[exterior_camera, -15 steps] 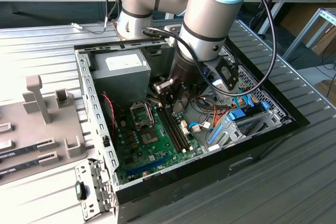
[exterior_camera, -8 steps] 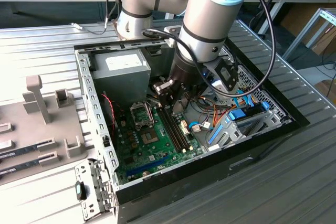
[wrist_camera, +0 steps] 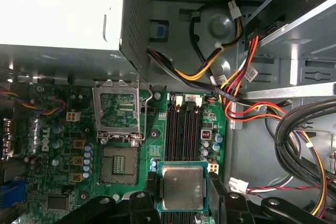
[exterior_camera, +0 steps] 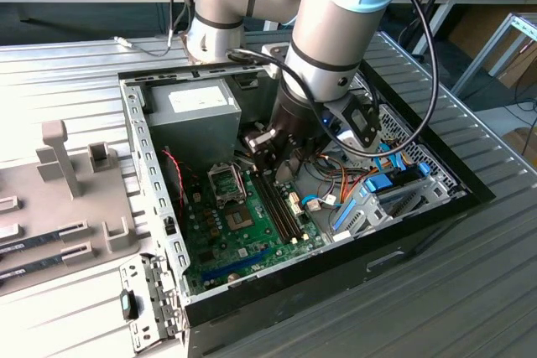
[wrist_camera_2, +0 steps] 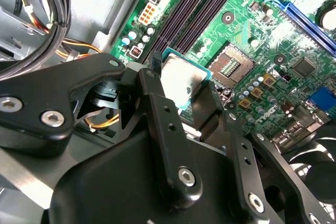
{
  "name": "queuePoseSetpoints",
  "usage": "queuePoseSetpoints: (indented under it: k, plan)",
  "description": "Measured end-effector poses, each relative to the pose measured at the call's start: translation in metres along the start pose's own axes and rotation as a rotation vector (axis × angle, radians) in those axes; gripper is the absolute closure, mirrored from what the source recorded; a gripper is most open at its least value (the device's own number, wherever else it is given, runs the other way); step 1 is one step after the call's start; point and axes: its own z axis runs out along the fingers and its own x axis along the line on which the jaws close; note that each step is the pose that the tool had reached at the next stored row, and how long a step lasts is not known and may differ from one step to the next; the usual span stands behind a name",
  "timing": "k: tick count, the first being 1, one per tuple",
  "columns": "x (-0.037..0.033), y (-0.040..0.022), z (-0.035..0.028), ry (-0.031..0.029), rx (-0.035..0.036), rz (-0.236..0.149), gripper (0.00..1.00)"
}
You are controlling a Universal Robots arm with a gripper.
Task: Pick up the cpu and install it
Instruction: 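Place the cpu into insertion slot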
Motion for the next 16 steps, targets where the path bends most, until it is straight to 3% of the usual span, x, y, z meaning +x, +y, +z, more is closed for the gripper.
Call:
queuePoseSetpoints:
  k: [16]
  plan:
    - [0.0003, -0.0001, 0.005, 0.0, 0.0, 0.0, 0.53]
